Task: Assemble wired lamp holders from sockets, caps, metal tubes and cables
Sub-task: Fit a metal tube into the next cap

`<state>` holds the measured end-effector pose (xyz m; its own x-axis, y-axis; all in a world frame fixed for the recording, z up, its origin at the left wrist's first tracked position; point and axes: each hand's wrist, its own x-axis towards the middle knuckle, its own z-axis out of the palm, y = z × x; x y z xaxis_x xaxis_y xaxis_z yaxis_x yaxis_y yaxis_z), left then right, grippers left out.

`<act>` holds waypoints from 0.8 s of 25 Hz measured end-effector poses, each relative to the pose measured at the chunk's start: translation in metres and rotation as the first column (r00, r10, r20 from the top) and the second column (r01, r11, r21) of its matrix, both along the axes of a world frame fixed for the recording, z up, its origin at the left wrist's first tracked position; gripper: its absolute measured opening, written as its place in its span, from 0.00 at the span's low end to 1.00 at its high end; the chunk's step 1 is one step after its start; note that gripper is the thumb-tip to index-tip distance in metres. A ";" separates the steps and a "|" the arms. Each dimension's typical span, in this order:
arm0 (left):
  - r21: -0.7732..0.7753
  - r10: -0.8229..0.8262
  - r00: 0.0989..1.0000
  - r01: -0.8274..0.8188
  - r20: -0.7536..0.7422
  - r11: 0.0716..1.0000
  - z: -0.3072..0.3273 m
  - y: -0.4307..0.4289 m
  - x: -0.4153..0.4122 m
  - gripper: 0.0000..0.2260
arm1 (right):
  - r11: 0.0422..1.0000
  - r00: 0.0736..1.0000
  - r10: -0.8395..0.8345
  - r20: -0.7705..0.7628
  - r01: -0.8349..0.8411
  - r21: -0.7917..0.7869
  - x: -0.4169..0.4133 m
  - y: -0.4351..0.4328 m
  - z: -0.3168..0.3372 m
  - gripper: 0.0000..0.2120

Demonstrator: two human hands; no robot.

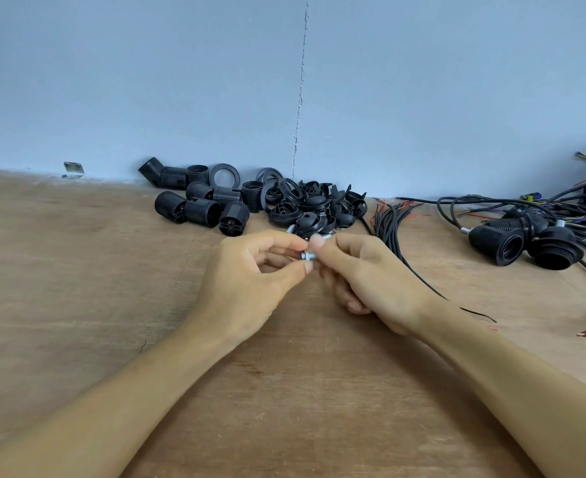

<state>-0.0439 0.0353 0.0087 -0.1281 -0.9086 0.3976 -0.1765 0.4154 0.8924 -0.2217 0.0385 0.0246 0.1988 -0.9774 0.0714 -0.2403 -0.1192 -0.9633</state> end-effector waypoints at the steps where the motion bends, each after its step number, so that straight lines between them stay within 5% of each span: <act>1: -0.007 -0.005 1.000 0.005 0.004 1.000 0.000 0.000 -0.001 0.12 | 0.999 0.999 -0.034 -0.014 0.035 0.026 0.001 -0.001 0.000 0.24; 3: -0.013 -0.010 1.000 0.010 0.011 1.000 0.001 0.002 -0.002 0.12 | 0.996 0.997 -0.072 -0.005 0.072 0.044 0.000 -0.002 0.002 0.28; 7: 0.003 0.007 1.000 -0.007 -0.001 1.000 0.000 0.000 0.000 0.12 | 1.000 1.000 0.019 0.011 -0.018 -0.023 -0.001 0.002 0.001 0.13; 11: -0.004 0.003 1.000 -0.003 0.027 1.000 0.000 0.001 -0.001 0.11 | 0.996 0.992 -0.086 -0.089 0.089 0.029 0.000 0.001 0.004 0.30; 15: -0.002 0.018 1.000 -0.018 0.017 1.000 0.000 0.000 0.001 0.12 | 0.999 1.000 -0.002 -0.017 0.002 -0.037 -0.001 0.001 0.002 0.17; 20: -0.008 0.002 0.999 -0.002 0.043 1.000 -0.001 0.001 -0.002 0.12 | 0.998 0.997 -0.065 -0.051 0.066 0.001 0.000 -0.002 -0.003 0.27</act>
<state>-0.0460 0.0359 0.0077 -0.1433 -0.9058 0.3987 -0.2152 0.4217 0.8808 -0.2212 0.0365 0.0219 0.1377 -0.9886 0.0604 -0.2963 -0.0993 -0.9499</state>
